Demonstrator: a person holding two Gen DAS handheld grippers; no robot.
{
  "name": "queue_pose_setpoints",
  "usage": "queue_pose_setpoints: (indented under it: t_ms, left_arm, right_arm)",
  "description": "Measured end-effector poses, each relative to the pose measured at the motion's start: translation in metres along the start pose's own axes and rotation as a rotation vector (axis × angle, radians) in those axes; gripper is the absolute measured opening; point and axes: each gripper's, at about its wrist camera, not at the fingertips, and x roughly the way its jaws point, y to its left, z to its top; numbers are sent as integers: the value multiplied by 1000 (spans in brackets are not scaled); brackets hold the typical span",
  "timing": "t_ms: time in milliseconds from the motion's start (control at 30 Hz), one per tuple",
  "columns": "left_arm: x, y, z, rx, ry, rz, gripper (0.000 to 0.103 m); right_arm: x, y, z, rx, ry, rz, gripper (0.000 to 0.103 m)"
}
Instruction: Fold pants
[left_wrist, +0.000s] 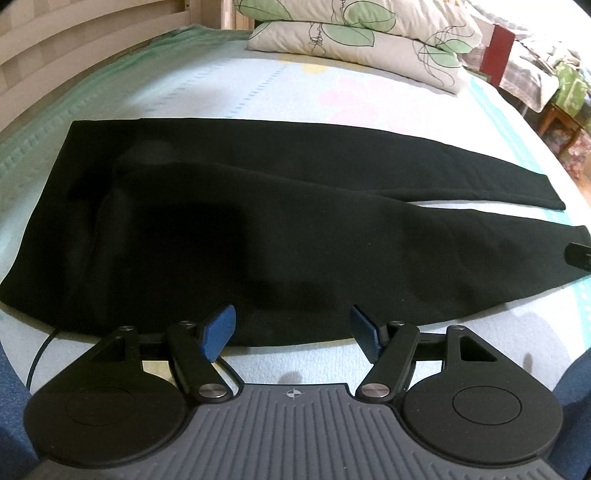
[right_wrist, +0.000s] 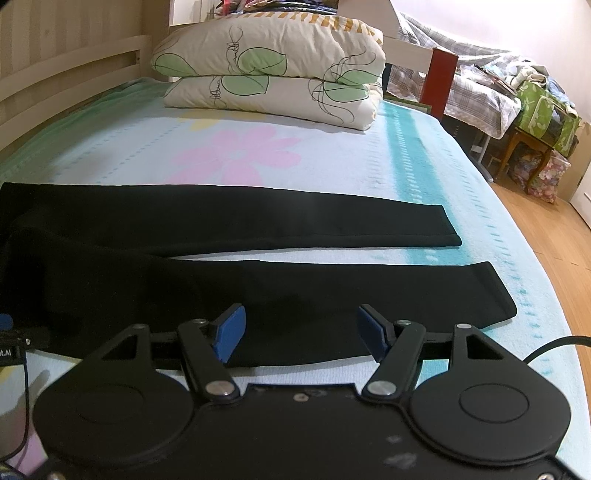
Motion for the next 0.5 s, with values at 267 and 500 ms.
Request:
queue_pose_setpoints:
  t_ms: [267,500]
  left_arm:
    - [0,1,-1,-3,-3,0,67]
    - [-1,1,-1,-2,-3,0,67]
  right_arm:
    - [0,1,0,-1,1,1,70]
    - [1,1,0,-1,3,2,70]
